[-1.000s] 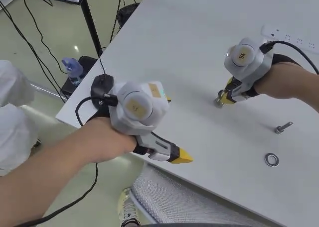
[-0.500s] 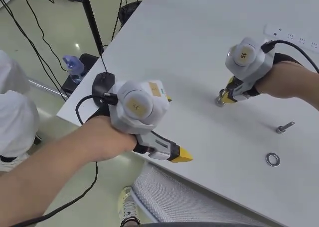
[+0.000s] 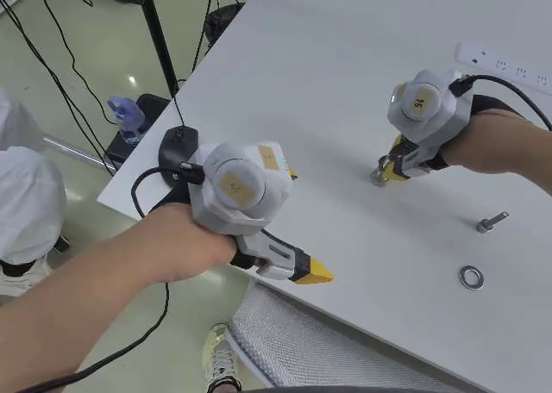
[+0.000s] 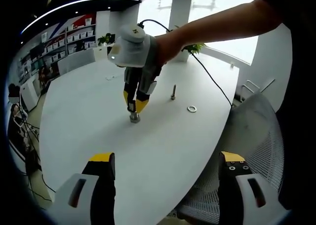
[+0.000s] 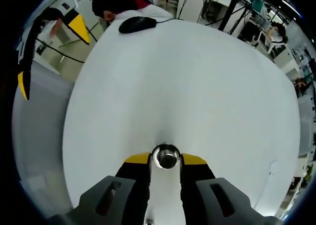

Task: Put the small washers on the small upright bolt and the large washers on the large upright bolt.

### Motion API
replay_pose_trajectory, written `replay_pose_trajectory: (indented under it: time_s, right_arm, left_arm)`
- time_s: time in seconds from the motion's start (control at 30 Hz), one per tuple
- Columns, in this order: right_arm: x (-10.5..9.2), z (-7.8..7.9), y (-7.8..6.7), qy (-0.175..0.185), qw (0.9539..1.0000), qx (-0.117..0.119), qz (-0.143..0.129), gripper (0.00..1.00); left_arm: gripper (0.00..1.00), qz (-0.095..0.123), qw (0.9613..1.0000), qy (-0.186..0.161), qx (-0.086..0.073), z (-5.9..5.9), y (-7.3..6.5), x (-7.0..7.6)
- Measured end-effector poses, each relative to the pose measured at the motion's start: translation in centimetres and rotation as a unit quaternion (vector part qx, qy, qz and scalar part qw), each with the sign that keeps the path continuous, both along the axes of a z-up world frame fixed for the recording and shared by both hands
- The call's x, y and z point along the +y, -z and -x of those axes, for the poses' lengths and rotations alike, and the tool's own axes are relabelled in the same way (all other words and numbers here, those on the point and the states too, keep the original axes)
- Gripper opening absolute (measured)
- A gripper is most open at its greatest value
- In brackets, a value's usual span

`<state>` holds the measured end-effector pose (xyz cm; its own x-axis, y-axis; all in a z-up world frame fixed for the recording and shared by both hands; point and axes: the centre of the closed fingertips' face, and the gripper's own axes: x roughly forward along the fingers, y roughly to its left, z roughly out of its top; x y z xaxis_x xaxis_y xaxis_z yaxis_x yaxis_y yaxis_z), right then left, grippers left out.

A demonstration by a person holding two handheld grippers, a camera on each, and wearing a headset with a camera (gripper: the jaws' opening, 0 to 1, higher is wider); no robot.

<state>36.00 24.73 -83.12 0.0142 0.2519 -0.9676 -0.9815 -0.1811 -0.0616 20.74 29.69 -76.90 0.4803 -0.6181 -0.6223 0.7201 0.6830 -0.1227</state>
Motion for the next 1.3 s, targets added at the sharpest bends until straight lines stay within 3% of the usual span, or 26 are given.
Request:
replay_pose_trajectory:
  time_s: [0.53,1.3]
  right_arm:
    - [-0.1,-0.9,2.0,0.004,0.9999,0.008,0.014,0.22]
    - [0.0,-0.9,3.4,0.028,0.9993,0.018,0.020,0.23]
  left_arm:
    - [0.86,0.003,1.0000,-0.007,-0.003,0.2,-0.1,0.7]
    - [0.90,0.008,0.9998,-0.008,-0.015,-0.4,-0.6,0.3]
